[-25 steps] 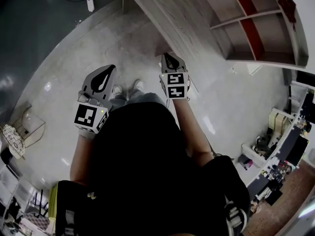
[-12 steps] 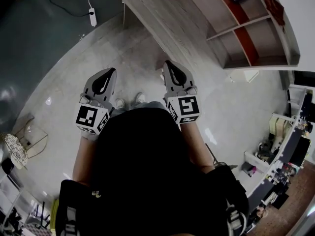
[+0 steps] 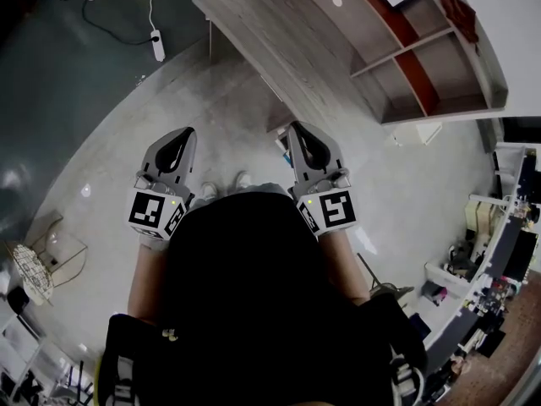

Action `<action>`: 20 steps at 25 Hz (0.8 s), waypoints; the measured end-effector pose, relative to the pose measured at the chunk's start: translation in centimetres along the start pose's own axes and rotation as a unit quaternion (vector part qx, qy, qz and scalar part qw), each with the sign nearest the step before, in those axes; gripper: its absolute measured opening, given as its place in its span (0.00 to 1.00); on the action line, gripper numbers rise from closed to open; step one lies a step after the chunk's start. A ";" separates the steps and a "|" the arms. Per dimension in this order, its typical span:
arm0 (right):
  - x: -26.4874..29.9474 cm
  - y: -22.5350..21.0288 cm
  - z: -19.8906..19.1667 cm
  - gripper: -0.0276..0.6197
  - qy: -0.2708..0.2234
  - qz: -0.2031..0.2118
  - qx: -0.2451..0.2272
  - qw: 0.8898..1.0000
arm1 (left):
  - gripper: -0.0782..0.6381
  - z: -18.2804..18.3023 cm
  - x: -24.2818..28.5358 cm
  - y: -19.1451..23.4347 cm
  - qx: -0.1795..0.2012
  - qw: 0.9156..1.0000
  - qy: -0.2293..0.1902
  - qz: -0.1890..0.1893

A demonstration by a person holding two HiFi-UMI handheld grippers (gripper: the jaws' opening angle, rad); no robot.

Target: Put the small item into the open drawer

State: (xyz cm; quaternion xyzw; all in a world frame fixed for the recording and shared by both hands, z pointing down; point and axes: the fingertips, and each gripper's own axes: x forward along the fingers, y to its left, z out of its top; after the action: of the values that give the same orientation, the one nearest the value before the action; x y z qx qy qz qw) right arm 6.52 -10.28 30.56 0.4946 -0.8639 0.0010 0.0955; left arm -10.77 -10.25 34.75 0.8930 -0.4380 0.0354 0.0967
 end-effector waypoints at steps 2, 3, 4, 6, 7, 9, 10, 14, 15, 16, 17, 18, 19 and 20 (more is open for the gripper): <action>-0.1 0.2 0.2 0.07 -0.004 0.006 -0.004 1.000 | 0.11 0.2 0.1 -0.1 0.001 1.000 0.000 -0.003; -0.1 0.2 0.3 0.07 -0.005 0.008 -0.006 1.000 | 0.11 0.2 0.2 -0.1 0.000 1.000 0.000 -0.004; -0.1 0.2 0.3 0.07 -0.006 0.009 -0.006 1.000 | 0.11 0.3 0.3 -0.2 -0.001 1.000 0.000 -0.006; -0.1 0.2 0.3 0.07 -0.007 0.010 -0.005 1.000 | 0.11 0.3 0.3 -0.3 -0.003 1.000 0.000 -0.010; -0.1 0.2 0.3 0.07 -0.008 0.011 -0.003 1.000 | 0.11 0.3 0.4 -0.4 -0.004 1.000 0.000 -0.011; 0.0 0.1 0.2 0.07 -0.008 0.014 0.001 1.000 | 0.11 0.4 0.4 -0.4 -0.003 1.000 0.001 -0.013; 0.0 0.0 0.0 0.07 -0.007 0.015 0.003 1.000 | 0.11 0.4 0.5 -0.5 -0.002 1.000 0.002 -0.014; 0.1 -0.3 -0.4 0.07 -0.004 0.017 0.010 1.000 | 0.11 0.4 0.9 -0.7 0.001 1.000 0.004 -0.018; 0.1 -0.4 -0.4 0.07 -0.003 0.017 0.010 1.000 | 0.11 0.5 1.0 -0.7 0.000 1.000 0.004 -0.020; 0.1 -0.4 -0.5 0.07 -0.004 0.017 0.010 1.000 | 0.11 0.6 1.1 -0.8 0.000 1.000 0.003 -0.021; 0.2 -0.5 -0.5 0.07 -0.005 0.018 0.010 1.000 | 0.11 0.6 1.2 -0.9 0.001 1.000 0.003 -0.023; 0.2 -0.6 -0.6 0.07 -0.004 0.019 0.010 1.000 | 0.11 0.7 1.3 -1.1 0.002 1.000 0.003 -0.026; 0.2 -0.6 -0.6 0.07 -0.002 0.019 0.012 1.000 | 0.11 0.8 1.5 -1.2 0.003 1.000 0.002 -0.028; 0.2 -0.7 -0.7 0.07 -0.001 0.019 0.014 1.000 | 0.11 0.9 1.6 -1.3 0.004 1.000 0.002 -0.030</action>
State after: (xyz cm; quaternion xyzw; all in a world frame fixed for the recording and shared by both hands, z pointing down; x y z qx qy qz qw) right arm 7.12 -10.76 31.20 0.4795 -0.8730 0.0145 0.0881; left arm -8.74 -10.87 33.93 0.9061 -0.4108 0.0359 0.0948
